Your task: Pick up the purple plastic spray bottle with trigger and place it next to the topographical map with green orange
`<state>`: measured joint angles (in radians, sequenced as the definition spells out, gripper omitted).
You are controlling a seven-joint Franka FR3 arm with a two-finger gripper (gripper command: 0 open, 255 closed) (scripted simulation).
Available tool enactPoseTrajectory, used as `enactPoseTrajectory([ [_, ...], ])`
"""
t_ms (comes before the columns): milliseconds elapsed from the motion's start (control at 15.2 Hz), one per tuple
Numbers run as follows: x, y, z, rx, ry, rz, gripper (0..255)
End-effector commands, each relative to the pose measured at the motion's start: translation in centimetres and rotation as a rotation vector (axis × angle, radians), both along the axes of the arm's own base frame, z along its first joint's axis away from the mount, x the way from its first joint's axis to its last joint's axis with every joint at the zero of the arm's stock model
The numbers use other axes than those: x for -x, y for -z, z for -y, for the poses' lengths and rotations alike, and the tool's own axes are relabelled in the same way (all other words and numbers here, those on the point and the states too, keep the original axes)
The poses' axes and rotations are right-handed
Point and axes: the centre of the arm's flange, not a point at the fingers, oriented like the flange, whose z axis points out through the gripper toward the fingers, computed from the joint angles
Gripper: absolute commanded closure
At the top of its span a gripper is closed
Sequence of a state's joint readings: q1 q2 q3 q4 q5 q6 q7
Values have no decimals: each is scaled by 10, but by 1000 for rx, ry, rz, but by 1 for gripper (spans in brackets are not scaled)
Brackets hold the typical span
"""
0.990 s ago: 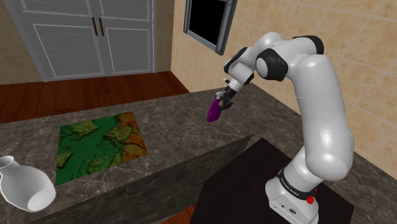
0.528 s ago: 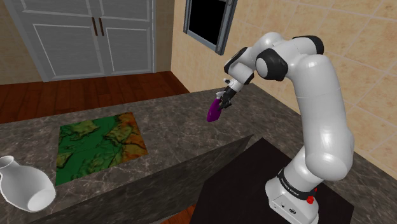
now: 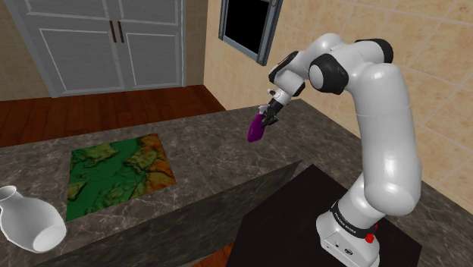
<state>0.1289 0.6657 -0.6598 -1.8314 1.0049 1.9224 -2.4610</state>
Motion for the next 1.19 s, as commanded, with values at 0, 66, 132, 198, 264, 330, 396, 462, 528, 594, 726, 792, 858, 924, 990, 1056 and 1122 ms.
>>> enactPoseTrajectory([
  [0, 0, -10, -1, 0, 0, 0, 255],
  [66, 0, -16, -1, 0, 0, 0, 255],
  [132, 0, -21, -1, 0, 0, 0, 255],
  [198, 0, -26, -1, 0, 0, 0, 255],
  [264, 0, -32, -1, 0, 0, 0, 255],
  [330, 0, -37, -1, 0, 0, 0, 255],
  [396, 0, -42, -1, 0, 0, 0, 255],
  [462, 0, -47, -1, 0, 0, 0, 255],
  [528, 0, -53, -1, 0, 0, 0, 255],
  [594, 0, -58, -1, 0, 0, 0, 255],
  [726, 0, -68, -1, 0, 0, 0, 255],
  [792, 0, -74, -1, 0, 0, 0, 255],
  [858, 0, -79, -1, 0, 0, 0, 255],
  [924, 0, -84, -1, 0, 0, 0, 255],
  [990, 0, -90, -1, 0, 0, 0, 255],
  [1056, 0, -95, -1, 0, 0, 0, 255],
  [1122, 0, -100, -1, 0, 0, 0, 255],
])
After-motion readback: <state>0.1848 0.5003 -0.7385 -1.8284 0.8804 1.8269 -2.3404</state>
